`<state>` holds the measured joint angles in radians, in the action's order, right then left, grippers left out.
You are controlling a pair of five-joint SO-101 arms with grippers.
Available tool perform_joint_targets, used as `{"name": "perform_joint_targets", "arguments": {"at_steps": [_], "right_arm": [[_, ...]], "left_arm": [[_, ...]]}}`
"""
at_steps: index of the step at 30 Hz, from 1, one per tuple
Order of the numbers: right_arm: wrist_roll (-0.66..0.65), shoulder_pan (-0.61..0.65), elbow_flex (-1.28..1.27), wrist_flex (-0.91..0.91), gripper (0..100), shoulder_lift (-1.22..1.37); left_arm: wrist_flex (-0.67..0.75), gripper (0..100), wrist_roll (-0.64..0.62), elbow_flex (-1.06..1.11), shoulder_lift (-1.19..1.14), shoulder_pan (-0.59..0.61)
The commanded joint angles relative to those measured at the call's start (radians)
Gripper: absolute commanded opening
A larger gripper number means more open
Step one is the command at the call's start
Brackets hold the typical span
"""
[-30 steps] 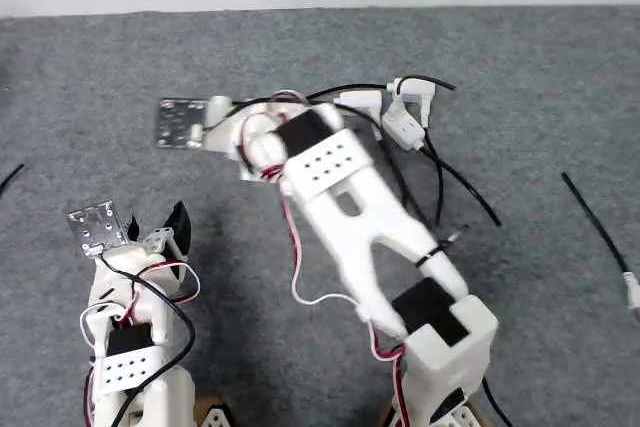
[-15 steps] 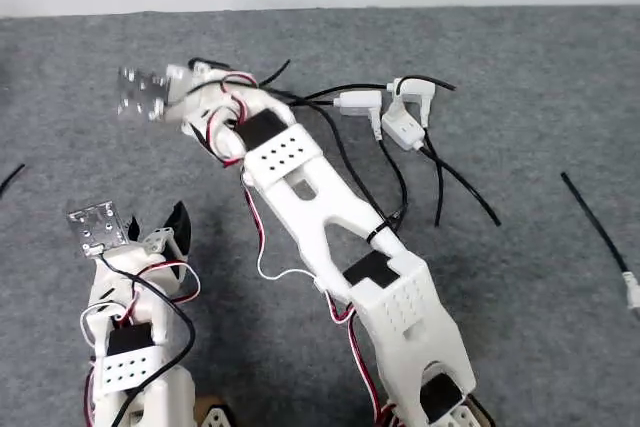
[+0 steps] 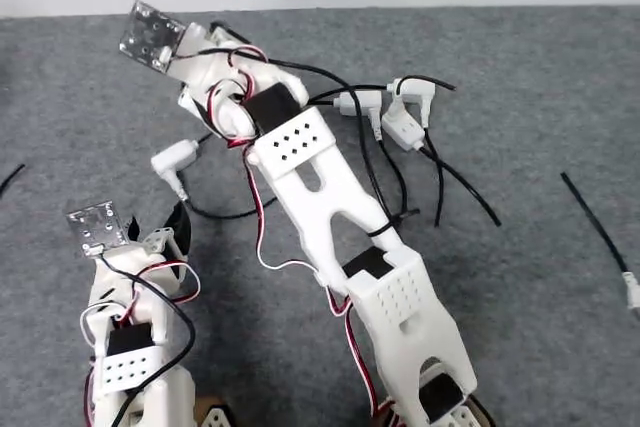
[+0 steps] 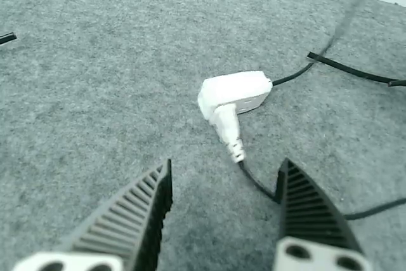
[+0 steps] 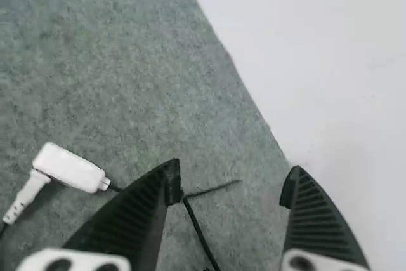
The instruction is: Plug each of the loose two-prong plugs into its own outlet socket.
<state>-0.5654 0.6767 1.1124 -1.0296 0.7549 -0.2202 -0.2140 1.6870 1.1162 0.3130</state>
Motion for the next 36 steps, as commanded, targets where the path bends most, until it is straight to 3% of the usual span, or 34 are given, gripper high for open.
{"name": "perform_joint_targets", "arguments": {"at_steps": [1,6,16,21,27,36], "right_arm": [[0.032,-0.012,0.092,-0.015,24.6,-0.022],[0.031,-0.007,0.213,-0.18,24.5,-0.022],[0.044,-0.001,0.505,-0.751,24.5,-0.013],[0.265,-0.044,0.44,-0.773,24.5,-0.048],[0.295,-0.097,0.098,-0.773,24.5,-0.251],[0.298,-0.099,-0.687,-0.768,24.7,-0.842]], "left_arm": [[-0.006,25,0.003,-0.01,0.006,0.005],[-0.006,25,0.003,-0.01,0.006,0.002],[-0.006,25,0.003,-0.01,0.008,-0.002],[-0.003,25,0.003,-0.01,0.008,-0.002],[0.002,25,0.003,-0.015,0.009,-0.003],[0.0,25,0.003,-0.018,0.009,-0.003]]}}
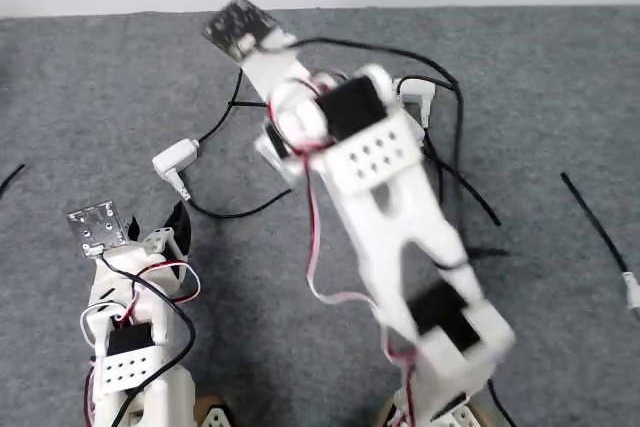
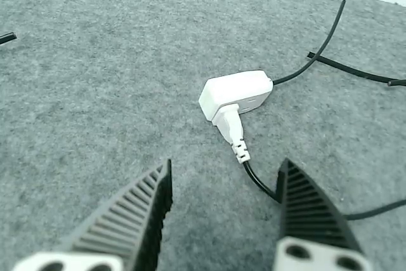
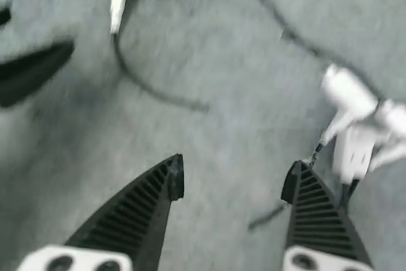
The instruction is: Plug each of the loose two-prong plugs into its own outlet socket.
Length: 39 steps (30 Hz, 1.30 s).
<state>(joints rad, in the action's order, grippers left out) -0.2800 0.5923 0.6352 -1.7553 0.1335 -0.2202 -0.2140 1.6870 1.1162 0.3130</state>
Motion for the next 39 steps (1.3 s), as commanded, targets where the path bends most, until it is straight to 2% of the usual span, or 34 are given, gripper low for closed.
{"name": "perform_joint_targets", "arguments": {"at_steps": [1,8,16,21,26,31,35,39], "right_arm": [[0.012,-0.018,-0.279,-0.042,24.7,-0.278],[0.018,-0.134,-0.704,-0.041,24.7,-0.634],[0.281,-0.24,-1.1,-0.039,24.8,-0.918],[0.339,-0.268,-1.272,-0.015,24.8,-1.03],[0.353,-0.394,-1.444,0.114,24.8,-1.119],[0.353,-0.584,-1.611,0.326,24.8,-1.205],[0.351,-0.648,-1.774,0.538,24.8,-1.291],[0.319,-0.648,-1.9,0.642,24.8,-1.394]], "left_arm": [[0.0,25,0.003,-0.018,0.009,-0.003],[-0.003,25,0.003,-0.016,0.009,-0.003],[-0.005,25,0.003,-0.01,0.008,-0.002],[-0.005,25,0.003,-0.01,0.008,-0.002],[-0.005,25,0.003,-0.01,0.008,0.003],[-0.006,25,0.008,-0.01,0.008,0.018],[-0.015,25,0.109,-0.05,0.009,0.107],[-0.193,25,0.163,-0.125,0.009,0.204]]}}
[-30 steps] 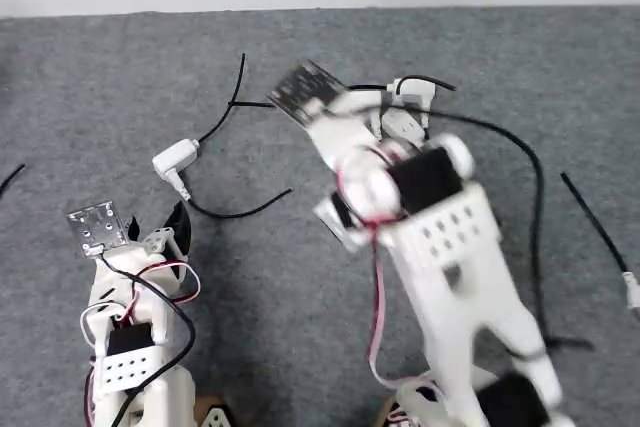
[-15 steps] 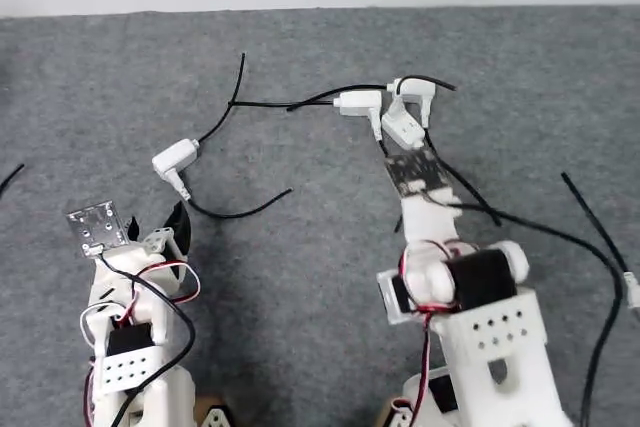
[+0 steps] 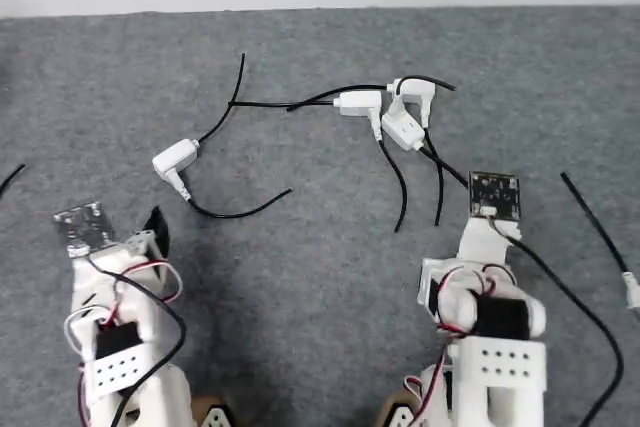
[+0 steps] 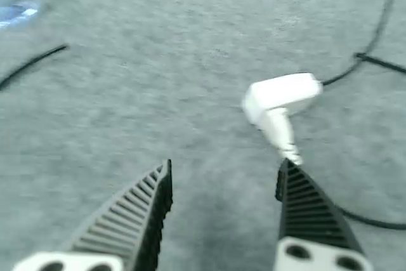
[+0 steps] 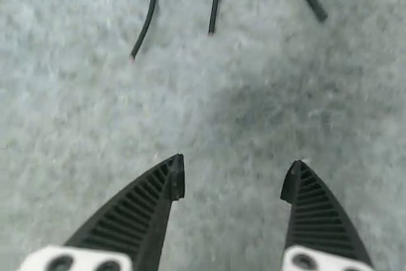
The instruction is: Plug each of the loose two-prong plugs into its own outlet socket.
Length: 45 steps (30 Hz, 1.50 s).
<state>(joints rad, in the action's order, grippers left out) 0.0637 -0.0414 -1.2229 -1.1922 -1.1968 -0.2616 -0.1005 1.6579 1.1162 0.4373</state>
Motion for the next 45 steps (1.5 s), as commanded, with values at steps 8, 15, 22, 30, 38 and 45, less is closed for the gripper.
{"name": "perform_joint_targets", "arguments": {"at_steps": [8,15,22,30,38,45], "right_arm": [[-0.195,-0.015,-0.336,0.219,24.8,-0.292],[-0.219,-0.015,-0.381,0.113,24.8,-0.507],[-0.222,-0.015,-0.414,0.065,24.8,-0.618],[-0.275,-0.015,-0.427,0.059,24.8,-0.613],[-0.299,-0.015,-0.433,0.059,24.8,-0.613],[-0.305,-0.013,-0.433,0.059,24.8,-0.613]], "left_arm": [[-0.491,25,0.33,-0.255,0.009,0.172],[-0.744,25,0.578,-0.645,0.009,0.48],[-1.192,25,0.822,-1.214,-0.003,0.655],[-1.224,25,1.039,-1.512,-0.285,0.738],[-1.264,25,1.373,-1.819,-0.749,0.802],[-1.347,25,1.51,-2.081,-1.073,0.793]]}}
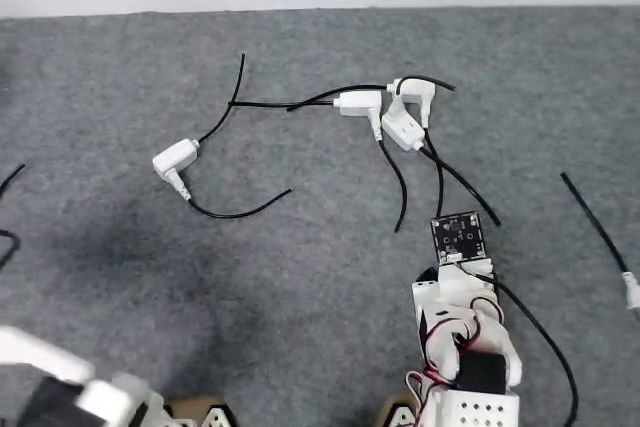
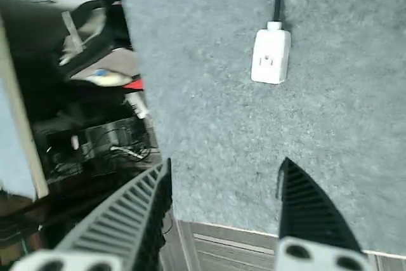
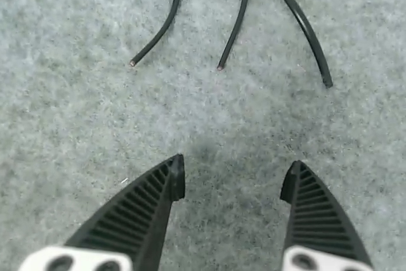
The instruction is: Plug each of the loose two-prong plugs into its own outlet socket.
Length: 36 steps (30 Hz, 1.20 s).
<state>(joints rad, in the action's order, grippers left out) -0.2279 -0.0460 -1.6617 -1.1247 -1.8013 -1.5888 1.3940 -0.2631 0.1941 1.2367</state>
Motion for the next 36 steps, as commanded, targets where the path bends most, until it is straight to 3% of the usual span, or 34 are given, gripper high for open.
{"name": "perform_joint_targets", "arguments": {"at_steps": [1,15,23,36], "right_arm": [[-0.014,-0.008,0.006,-0.008,24.8,-0.008],[-0.063,0.027,-0.003,-0.004,24.6,-0.01],[-0.078,0.027,-0.003,-0.007,24.6,-0.01],[-0.081,0.03,-0.005,-0.004,24.6,-0.01]], "left_arm": [[-0.021,25,0.006,-0.188,-0.196,-0.014],[-0.009,25,-0.009,-0.274,-0.667,-0.049],[0.209,25,-0.017,-0.274,-0.842,-0.075],[0.377,25,-0.054,-0.274,-0.98,-0.084]]}}
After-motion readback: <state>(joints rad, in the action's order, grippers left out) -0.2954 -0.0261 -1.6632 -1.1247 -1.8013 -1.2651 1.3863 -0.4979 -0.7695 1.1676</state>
